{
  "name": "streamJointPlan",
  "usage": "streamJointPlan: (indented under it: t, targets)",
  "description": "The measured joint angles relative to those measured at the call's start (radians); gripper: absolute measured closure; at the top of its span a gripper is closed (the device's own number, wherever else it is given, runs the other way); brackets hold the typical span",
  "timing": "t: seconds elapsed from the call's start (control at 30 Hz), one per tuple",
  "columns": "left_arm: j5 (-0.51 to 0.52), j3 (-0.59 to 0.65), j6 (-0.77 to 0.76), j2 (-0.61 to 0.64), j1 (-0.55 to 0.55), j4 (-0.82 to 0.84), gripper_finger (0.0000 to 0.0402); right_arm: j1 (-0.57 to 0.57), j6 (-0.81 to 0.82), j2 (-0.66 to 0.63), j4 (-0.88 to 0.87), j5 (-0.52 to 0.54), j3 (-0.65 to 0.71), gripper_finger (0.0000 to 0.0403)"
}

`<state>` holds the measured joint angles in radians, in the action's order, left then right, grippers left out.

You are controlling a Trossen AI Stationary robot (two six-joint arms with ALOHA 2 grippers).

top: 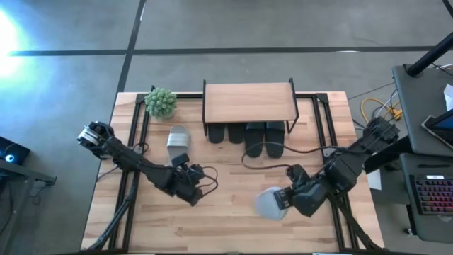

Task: Pick and place slides into the shelf
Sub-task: Put the white slide on the shelf

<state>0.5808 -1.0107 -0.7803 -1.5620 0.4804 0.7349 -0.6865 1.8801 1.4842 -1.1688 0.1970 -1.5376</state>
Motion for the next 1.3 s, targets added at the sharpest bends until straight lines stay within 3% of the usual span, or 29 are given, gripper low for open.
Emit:
streamJointPlan:
  t: [0.27, 0.4, 0.57, 0.83, 1.03, 1.3]
  targets:
    - [0.004, -0.004, -0.055, 0.018, 0.044, -0.002, 0.0402, 0.000, 0.173, 0.038, 0.002, -0.338, -0.002, 0.0390]
    - [0.005, -0.004, -0.094, 0.026, 0.065, -0.005, 0.0402, 0.006, 0.192, 0.054, -0.002, -0.418, 0.000, 0.0390]
    - [0.026, -0.004, -0.106, 0.028, 0.096, -0.012, 0.0402, 0.016, 0.157, 0.097, -0.034, -0.385, 0.005, 0.0373]
    - [0.032, -0.004, -0.161, 0.028, 0.136, -0.024, 0.0402, 0.068, 0.101, 0.204, -0.059, -0.211, 0.005, 0.0283]
    - [0.032, -0.006, -0.190, 0.028, 0.166, -0.023, 0.0402, 0.165, 0.057, 0.198, -0.033, -0.237, 0.004, 0.0237]
    - [0.036, -0.006, -0.236, 0.028, 0.178, -0.024, 0.0402, 0.258, -0.079, 0.128, -0.041, -0.234, -0.124, 0.0208]
